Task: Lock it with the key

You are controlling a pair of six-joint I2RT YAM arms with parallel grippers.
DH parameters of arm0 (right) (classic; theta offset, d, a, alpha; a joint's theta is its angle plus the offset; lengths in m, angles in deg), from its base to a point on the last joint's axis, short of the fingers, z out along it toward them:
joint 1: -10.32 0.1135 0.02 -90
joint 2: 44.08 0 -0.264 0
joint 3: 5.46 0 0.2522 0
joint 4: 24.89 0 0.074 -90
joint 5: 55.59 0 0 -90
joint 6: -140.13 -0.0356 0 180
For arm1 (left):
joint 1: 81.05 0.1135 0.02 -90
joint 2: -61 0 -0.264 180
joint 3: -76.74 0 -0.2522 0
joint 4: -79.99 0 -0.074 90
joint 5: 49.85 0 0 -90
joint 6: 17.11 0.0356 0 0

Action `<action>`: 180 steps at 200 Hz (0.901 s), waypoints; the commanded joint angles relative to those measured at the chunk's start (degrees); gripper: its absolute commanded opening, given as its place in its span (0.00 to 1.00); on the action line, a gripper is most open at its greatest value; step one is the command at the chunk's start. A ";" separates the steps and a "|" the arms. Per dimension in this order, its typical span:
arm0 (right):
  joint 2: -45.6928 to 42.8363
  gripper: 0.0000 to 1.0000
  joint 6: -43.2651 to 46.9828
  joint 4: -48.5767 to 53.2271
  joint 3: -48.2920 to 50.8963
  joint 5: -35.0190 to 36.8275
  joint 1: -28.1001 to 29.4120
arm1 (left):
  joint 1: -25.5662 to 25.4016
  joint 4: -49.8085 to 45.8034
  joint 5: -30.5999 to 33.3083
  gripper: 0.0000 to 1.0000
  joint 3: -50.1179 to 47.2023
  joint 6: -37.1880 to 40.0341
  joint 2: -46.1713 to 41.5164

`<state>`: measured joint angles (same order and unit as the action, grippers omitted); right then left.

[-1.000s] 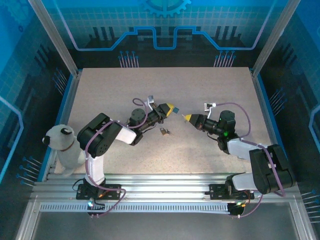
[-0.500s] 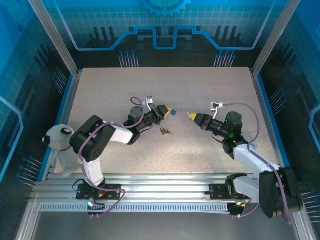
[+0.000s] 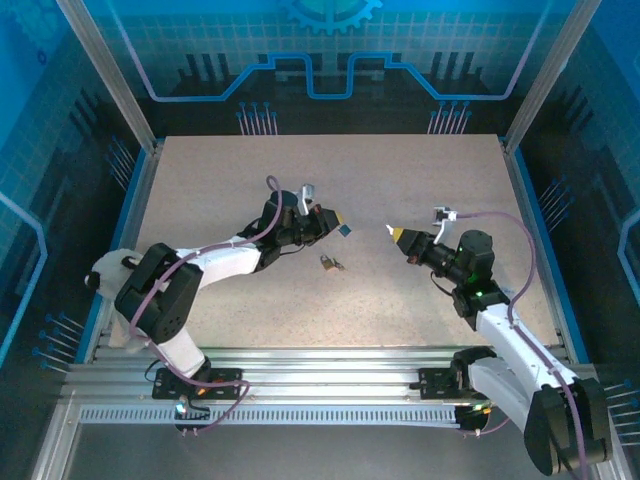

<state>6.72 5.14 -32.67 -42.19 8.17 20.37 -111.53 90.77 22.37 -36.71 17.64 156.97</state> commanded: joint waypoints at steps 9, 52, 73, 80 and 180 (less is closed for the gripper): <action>-3.56 0.00 2.72 3.63 -0.24 4.03 -0.41 | 0.36 -15.46 0.91 0.00 6.23 6.34 -2.53; -7.07 0.00 3.12 4.90 0.63 6.85 -0.47 | 0.05 -28.09 3.26 0.00 14.24 9.04 -0.28; -7.82 0.00 3.08 4.99 0.90 7.43 -0.64 | -0.19 -31.50 3.19 0.00 17.79 9.45 2.35; -7.96 0.00 3.01 4.99 0.95 7.57 -0.64 | -0.28 -32.46 3.28 0.00 18.97 9.52 3.21; -7.92 0.00 2.39 4.24 1.25 6.83 -0.99 | -1.71 -40.24 5.83 0.00 36.88 12.04 20.14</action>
<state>-0.64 7.13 -27.69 -41.38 14.54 20.37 -112.86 53.46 27.16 -3.99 28.11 173.82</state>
